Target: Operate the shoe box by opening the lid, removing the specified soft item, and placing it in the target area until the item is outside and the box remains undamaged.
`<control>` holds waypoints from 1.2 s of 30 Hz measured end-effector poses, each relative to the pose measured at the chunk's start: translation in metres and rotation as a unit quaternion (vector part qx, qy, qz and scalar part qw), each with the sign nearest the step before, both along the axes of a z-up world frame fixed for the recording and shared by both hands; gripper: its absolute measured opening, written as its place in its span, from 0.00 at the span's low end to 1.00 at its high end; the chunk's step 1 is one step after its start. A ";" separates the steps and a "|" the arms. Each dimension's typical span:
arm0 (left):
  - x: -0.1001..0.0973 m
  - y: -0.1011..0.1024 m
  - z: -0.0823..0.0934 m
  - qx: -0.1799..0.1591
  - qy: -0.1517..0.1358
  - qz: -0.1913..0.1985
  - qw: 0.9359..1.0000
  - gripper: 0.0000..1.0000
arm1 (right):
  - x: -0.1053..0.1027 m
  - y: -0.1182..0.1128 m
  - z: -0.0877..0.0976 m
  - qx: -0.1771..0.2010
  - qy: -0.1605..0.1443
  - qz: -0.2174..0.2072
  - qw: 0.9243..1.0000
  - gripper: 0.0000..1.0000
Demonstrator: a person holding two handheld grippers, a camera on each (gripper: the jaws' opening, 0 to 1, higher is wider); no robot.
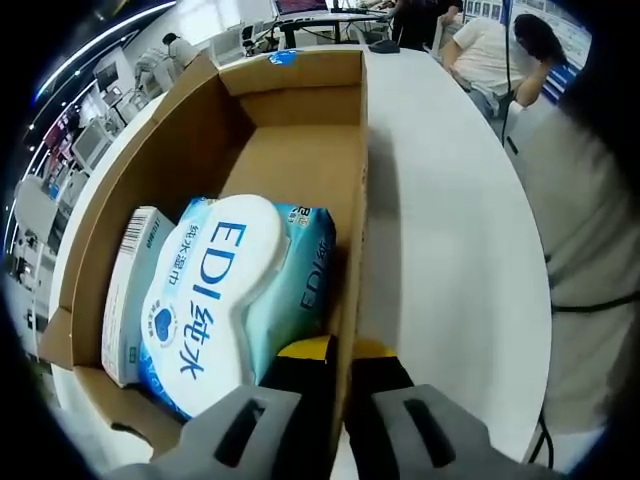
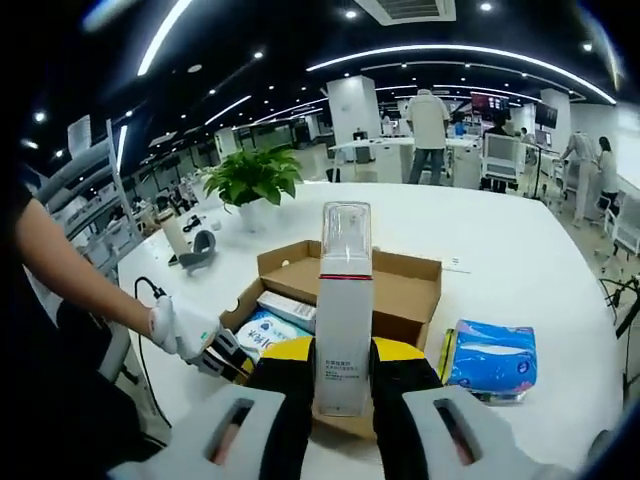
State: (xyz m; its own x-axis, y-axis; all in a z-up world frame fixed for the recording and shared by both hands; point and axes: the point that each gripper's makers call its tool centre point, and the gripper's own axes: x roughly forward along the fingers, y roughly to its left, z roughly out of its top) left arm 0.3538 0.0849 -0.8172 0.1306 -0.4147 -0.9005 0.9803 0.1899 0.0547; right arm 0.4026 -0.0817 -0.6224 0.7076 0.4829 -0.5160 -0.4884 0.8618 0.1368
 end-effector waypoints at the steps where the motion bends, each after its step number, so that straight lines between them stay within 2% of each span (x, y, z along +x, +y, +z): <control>1: 0.000 0.000 0.000 0.000 0.000 0.000 1.000 0.02 | 0.000 -0.002 0.000 0.000 -0.001 -0.002 1.000 0.17; 9: 0.000 0.000 0.000 0.000 0.002 0.000 1.000 0.02 | 0.003 -0.026 0.007 -0.001 -0.006 -0.030 1.000 0.17; 14: 0.000 0.000 0.000 0.000 0.002 -0.001 1.000 0.02 | 0.002 -0.033 0.009 -0.005 -0.011 -0.038 0.999 0.17; 28: 0.000 0.000 0.000 0.000 0.001 0.000 1.000 0.02 | -0.004 -0.057 0.004 -0.010 -0.010 -0.068 0.998 0.17; 36: 0.000 0.000 0.000 0.000 0.001 0.001 1.000 0.02 | -0.006 -0.080 0.004 -0.013 -0.014 -0.093 0.995 0.17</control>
